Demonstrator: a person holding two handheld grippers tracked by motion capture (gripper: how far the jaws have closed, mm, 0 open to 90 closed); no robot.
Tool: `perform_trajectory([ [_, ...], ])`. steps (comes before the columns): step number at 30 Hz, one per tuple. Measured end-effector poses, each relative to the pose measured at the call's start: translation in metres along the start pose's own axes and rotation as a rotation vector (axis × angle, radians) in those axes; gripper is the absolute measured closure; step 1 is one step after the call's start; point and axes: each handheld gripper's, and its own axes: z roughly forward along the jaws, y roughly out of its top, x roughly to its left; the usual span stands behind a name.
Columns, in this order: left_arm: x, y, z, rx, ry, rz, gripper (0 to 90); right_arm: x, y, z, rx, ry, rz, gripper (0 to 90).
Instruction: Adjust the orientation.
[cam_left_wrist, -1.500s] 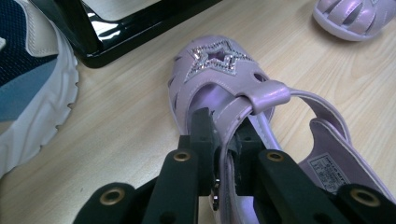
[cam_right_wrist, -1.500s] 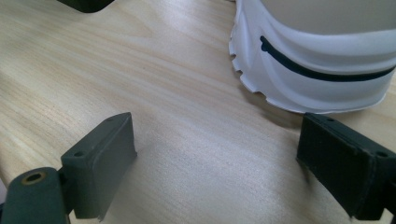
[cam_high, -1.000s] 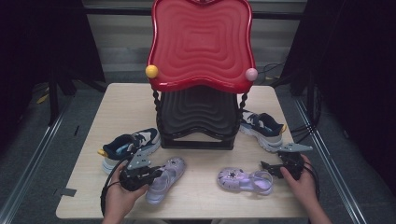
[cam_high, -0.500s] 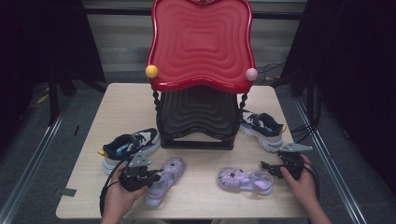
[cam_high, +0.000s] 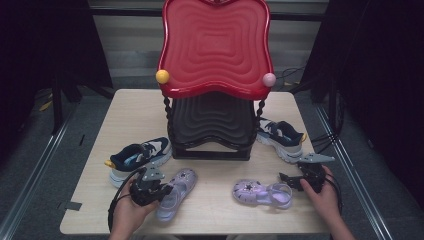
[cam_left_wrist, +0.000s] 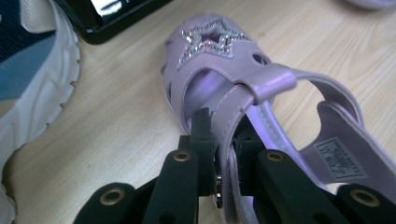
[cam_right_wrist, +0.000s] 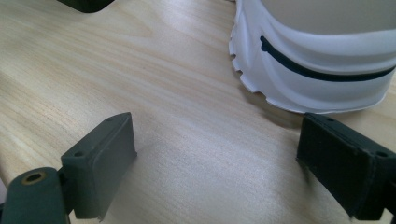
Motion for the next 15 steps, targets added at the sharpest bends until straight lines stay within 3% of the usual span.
perform_trajectory([
  [15,-0.006,0.015,-0.02,-0.131,-0.005,0.008,82.4,0.0,0.0,0.0,0.0,0.0,-0.001,10.5],
])
